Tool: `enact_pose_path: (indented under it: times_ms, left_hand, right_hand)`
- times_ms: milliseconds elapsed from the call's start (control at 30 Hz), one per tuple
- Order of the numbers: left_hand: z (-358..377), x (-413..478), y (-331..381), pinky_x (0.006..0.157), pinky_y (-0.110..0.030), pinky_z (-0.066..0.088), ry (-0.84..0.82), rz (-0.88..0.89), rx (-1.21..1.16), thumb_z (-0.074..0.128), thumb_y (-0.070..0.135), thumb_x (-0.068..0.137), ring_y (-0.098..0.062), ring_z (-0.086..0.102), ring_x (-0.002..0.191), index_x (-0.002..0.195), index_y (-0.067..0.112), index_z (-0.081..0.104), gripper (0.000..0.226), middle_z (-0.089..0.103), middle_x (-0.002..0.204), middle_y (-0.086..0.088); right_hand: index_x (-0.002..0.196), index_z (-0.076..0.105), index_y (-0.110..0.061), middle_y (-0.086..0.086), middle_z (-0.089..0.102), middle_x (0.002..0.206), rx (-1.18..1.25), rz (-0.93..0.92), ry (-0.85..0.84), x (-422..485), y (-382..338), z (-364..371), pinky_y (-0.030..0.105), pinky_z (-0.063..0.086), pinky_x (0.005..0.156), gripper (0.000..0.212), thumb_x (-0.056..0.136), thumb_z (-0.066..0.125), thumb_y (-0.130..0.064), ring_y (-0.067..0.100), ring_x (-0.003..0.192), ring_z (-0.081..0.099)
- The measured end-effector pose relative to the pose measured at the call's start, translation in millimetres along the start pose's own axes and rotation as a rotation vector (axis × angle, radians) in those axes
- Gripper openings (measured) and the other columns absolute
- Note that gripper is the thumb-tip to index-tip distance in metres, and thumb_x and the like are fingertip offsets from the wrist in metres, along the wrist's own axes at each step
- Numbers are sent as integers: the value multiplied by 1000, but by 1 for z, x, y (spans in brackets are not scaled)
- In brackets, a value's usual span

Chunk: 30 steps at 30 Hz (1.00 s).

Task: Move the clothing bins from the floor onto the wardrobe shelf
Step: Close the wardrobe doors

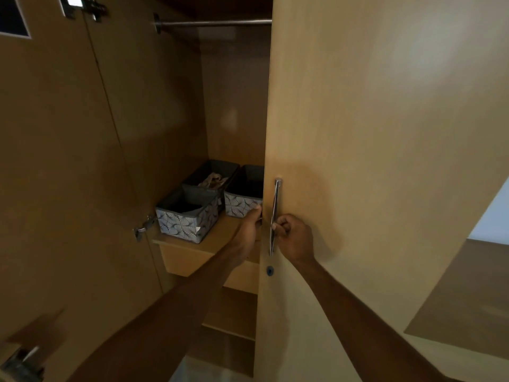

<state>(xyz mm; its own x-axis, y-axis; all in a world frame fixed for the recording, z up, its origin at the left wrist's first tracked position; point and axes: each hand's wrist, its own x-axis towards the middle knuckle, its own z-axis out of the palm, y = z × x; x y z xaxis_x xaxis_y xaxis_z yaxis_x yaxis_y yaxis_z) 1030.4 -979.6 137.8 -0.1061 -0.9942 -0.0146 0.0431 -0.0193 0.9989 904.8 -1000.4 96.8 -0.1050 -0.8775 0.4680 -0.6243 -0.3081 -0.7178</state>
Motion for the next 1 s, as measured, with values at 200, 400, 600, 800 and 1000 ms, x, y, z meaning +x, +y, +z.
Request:
enact_pose_path:
  times_ms: [200,400,600,800,1000]
  left_hand:
    - [-3,6,6,72,-28,42,-19,-16,-4,26,37,104,3,53,97,103,38,59,32,59,103,18]
    - [-12,2,-7,79,-29,45,0,33,38,38,37,101,-7,55,114,126,26,58,33,61,121,10]
    - [-44,-37,-50,86,-23,45,193,55,11,59,26,94,-9,59,111,128,19,59,34,63,120,8]
    - [-97,-104,-90,70,-13,51,452,10,-80,59,4,92,-18,66,87,107,8,66,17,72,99,-10]
    - [-175,-190,-99,67,-6,46,728,-24,48,58,11,94,-19,67,94,107,12,69,17,73,103,-6]
  right_hand:
    - [72,59,-17,-5,58,55,-9,10,-1,5,4,4,29,43,53,16,85,65,-23,12,49,51]
    - [88,68,-16,-7,69,76,116,52,-9,-5,5,3,21,51,66,4,85,66,-15,3,67,63]
    - [109,69,-16,-10,69,96,224,119,-98,-49,7,3,14,48,79,21,88,65,-15,2,88,64]
    - [105,69,-24,-12,70,93,291,176,-362,-91,-9,45,14,50,76,18,88,65,-18,-2,87,64]
    - [106,68,-25,-12,70,92,421,146,-689,-135,-67,122,13,50,74,21,88,64,-14,-2,85,65]
